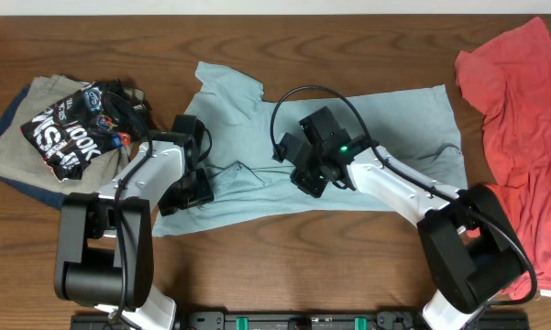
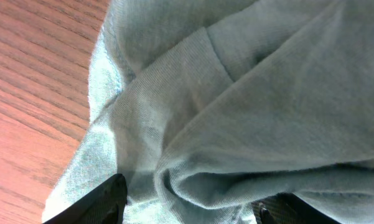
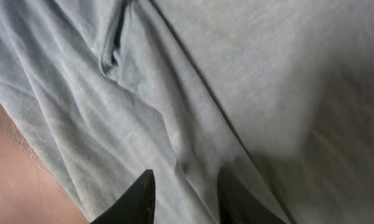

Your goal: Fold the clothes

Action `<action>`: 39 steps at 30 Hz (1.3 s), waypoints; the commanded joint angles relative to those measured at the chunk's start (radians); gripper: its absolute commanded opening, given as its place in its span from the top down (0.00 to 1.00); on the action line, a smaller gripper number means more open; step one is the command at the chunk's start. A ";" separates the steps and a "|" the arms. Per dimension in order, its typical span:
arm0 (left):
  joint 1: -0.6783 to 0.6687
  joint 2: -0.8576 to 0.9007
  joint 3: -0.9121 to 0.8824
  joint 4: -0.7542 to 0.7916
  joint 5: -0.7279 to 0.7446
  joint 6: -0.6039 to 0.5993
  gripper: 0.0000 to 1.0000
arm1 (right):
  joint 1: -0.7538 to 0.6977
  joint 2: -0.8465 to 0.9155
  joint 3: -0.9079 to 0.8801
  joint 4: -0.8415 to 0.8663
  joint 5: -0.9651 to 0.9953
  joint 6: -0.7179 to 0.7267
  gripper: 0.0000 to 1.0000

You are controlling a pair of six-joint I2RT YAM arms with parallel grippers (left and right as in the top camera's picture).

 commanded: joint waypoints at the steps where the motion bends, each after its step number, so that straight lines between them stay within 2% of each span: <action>1: 0.005 0.026 -0.033 -0.002 -0.066 -0.021 0.35 | 0.019 0.013 0.005 0.008 -0.016 -0.007 0.70; 14: 0.005 0.026 -0.033 -0.002 -0.065 -0.021 0.35 | 0.024 0.055 0.005 0.023 -0.014 -0.007 0.72; 16: 0.005 0.026 -0.033 -0.002 -0.063 -0.021 0.35 | 0.024 0.063 0.005 0.029 -0.008 -0.007 0.76; 23: 0.005 0.026 -0.033 -0.002 -0.063 -0.021 0.35 | 0.024 0.066 0.005 0.066 0.021 -0.007 0.98; 29: 0.005 0.026 -0.033 -0.002 -0.063 -0.021 0.35 | 0.021 0.066 0.005 0.104 0.119 0.018 0.99; 34: 0.005 0.026 -0.033 -0.002 -0.063 -0.021 0.35 | 0.021 0.066 0.006 0.277 0.293 0.100 0.99; 35: 0.005 0.026 -0.033 -0.002 -0.063 -0.021 0.35 | 0.021 0.066 0.006 0.308 0.321 0.107 0.98; 36: 0.005 0.026 -0.033 -0.002 -0.063 -0.021 0.35 | 0.021 0.065 0.006 0.335 0.348 0.118 0.91; 38: 0.005 0.026 -0.033 -0.002 -0.063 -0.021 0.35 | 0.021 0.064 0.008 0.348 0.383 0.130 0.65; 39: 0.005 0.026 -0.033 -0.002 -0.063 -0.021 0.35 | 0.021 0.064 0.009 0.340 0.393 0.139 0.61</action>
